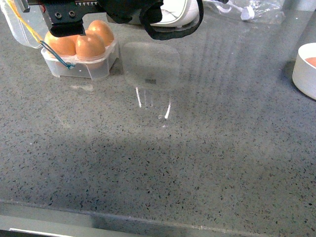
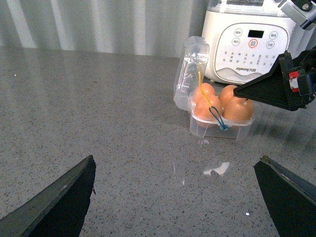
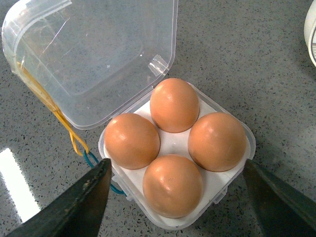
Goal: Put egg into box
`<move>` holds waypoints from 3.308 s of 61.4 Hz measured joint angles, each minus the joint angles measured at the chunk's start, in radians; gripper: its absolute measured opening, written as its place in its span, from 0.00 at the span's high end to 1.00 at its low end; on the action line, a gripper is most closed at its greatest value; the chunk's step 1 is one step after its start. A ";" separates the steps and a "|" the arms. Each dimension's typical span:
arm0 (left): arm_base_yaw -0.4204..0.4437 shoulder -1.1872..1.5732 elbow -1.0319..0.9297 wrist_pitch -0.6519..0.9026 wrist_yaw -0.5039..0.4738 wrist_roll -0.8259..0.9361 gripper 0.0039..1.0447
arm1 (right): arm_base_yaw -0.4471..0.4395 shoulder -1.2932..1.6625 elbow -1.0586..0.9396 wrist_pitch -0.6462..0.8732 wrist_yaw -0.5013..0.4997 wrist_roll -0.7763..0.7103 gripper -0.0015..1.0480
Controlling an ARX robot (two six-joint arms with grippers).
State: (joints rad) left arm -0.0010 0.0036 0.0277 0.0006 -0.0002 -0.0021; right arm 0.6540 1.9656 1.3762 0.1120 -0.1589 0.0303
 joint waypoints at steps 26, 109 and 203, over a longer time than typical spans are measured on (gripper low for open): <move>0.000 0.000 0.000 0.000 0.000 0.000 0.06 | -0.091 -0.114 -0.124 0.067 0.073 0.019 0.07; 0.000 0.000 0.000 0.000 0.000 0.000 0.06 | -0.653 -1.466 -1.273 0.280 0.159 -0.029 0.97; 0.000 -0.001 0.000 0.000 0.000 0.000 0.06 | -0.653 -1.961 -1.370 -0.111 0.158 -0.030 0.97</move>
State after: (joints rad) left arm -0.0010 0.0029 0.0277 0.0006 -0.0002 -0.0021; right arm 0.0006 0.0044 0.0063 0.0006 -0.0010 0.0006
